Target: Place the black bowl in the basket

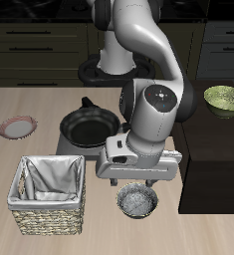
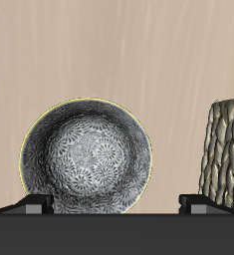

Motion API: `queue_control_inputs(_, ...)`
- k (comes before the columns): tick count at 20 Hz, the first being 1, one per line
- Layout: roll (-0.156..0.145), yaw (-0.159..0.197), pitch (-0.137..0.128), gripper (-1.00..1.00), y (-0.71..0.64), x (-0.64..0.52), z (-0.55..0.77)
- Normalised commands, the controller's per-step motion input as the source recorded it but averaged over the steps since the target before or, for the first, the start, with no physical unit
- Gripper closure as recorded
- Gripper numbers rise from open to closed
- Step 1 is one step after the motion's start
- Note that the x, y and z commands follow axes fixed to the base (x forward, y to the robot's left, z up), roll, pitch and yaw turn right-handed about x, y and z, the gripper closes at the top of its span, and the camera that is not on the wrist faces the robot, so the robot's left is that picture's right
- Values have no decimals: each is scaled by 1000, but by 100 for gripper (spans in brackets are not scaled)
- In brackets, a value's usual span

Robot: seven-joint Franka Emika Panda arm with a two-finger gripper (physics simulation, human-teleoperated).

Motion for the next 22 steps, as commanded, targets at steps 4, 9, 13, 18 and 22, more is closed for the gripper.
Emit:
queue_control_inputs(4, -17, -8, 39, -100, -78, 58, -313)
queue_control_inputs(9, -14, 1, 29, -100, -84, 25, -238)
queue_control_inputs(13, -18, -15, 33, -100, -108, 34, -211)
queue_control_inputs(18, -16, 8, 45, -100, -71, 37, -340)
queue_control_inputs(22, -18, 10, 46, -100, -16, -20, -294)
